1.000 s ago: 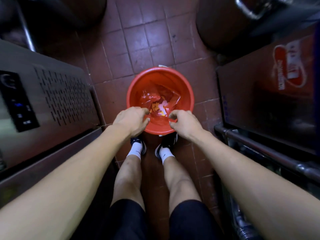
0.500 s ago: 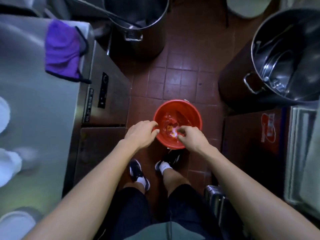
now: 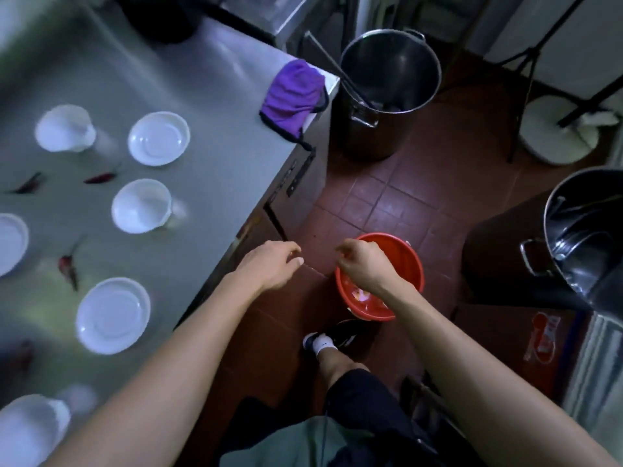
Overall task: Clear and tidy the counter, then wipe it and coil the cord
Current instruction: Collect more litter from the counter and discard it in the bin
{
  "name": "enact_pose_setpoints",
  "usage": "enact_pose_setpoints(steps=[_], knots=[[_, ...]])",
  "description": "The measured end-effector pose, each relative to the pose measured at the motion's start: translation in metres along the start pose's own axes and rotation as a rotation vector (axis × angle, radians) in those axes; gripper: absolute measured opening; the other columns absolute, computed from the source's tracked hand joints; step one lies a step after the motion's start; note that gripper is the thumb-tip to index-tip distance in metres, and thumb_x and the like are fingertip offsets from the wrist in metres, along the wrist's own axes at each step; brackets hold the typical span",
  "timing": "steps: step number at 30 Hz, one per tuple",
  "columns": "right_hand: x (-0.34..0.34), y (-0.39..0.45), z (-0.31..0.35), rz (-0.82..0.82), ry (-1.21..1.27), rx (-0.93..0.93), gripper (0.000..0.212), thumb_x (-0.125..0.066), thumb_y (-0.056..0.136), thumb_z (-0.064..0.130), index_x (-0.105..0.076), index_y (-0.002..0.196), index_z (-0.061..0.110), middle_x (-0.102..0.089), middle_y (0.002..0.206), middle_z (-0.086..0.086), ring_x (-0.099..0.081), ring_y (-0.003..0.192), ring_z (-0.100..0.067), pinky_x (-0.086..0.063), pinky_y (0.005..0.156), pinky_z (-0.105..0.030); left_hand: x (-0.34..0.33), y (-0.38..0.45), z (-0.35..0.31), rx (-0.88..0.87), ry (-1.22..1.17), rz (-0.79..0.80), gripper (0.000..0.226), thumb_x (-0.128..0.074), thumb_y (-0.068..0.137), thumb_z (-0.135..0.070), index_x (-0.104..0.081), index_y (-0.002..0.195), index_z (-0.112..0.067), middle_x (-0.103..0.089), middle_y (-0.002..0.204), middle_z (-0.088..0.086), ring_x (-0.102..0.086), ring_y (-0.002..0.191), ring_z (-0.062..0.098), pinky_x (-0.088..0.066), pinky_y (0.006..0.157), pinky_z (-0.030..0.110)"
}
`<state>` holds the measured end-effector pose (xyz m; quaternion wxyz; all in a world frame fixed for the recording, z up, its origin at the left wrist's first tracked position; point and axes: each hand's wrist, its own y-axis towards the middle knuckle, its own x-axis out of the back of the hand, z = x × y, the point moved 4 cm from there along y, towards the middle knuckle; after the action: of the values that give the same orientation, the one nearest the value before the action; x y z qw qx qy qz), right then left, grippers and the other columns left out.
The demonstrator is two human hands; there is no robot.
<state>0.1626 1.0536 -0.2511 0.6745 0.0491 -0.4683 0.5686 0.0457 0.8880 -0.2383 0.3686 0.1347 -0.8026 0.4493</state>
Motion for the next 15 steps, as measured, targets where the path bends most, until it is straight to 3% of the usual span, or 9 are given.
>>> enact_pose_setpoints(steps=[8,15], knots=[[-0.057,-0.067,0.113,-0.096,-0.003,0.156,0.02,-0.06,0.09,0.025,-0.073,0.105,0.021,-0.075,0.102,-0.006,-0.07,0.095,-0.025,-0.057,0.086,-0.041,0.003,-0.132,0.083,-0.004,-0.156,-0.249,0.036,-0.052,0.096,-0.049,-0.059,0.129,-0.035,-0.066,0.125,-0.004,-0.06,0.117,0.022,-0.049,0.101,0.044],[-0.135,-0.181,0.199,-0.124,-0.073,0.324,0.018,-0.065,0.09,0.023,-0.075,0.105,0.02,-0.075,0.101,-0.001,-0.069,0.093,-0.018,-0.054,0.081,-0.029,-0.013,-0.291,0.164,0.024,-0.211,-0.46,0.035,-0.048,0.098,-0.05,-0.065,0.122,-0.03,-0.067,0.123,-0.002,-0.061,0.113,0.024,-0.049,0.092,0.035]])
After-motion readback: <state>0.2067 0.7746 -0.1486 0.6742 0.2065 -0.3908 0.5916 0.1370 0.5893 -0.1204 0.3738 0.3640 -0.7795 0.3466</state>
